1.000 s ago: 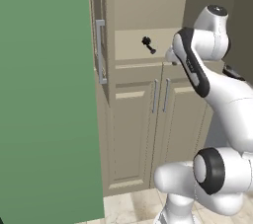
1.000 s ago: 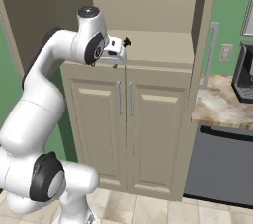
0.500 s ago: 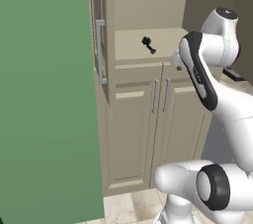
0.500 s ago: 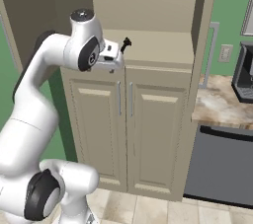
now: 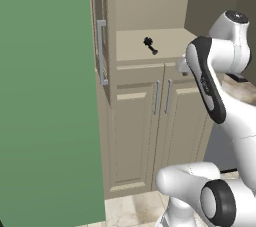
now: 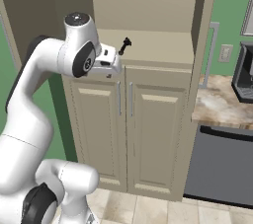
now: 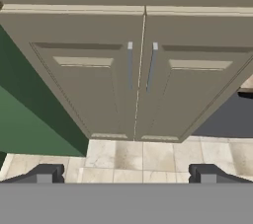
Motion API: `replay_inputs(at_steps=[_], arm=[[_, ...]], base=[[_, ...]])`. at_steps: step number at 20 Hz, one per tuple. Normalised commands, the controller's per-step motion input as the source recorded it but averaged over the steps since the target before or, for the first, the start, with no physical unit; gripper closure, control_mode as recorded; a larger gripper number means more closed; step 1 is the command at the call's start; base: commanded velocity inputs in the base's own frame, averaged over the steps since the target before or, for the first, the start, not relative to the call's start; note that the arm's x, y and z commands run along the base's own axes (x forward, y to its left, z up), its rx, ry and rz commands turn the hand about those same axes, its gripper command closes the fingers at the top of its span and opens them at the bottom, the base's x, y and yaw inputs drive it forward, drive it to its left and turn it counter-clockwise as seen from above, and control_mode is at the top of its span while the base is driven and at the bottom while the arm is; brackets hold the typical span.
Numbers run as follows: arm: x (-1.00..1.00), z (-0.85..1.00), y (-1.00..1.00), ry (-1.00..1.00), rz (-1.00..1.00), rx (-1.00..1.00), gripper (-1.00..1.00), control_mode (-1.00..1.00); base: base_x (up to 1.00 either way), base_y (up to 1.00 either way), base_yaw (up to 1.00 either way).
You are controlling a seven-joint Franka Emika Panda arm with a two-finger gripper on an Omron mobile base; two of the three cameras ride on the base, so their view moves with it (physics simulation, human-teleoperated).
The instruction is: Pick up the dish brush and bar soap from the sink, and place them back in the cabinet, and close the cabinet doors.
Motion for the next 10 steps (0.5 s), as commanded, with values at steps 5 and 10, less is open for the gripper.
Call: replay_inputs(at_steps=[5, 10], arm=[[-0.16, 0.00, 0.00, 0.04, 0.00, 0.00, -1.00, -1.00], [-0.19, 0.00, 0.00, 0.03, 0.00, 0.00, -1.00, -1.00]], base=[[0.00, 0.00, 0.00], [0.00, 0.00, 0.00]])
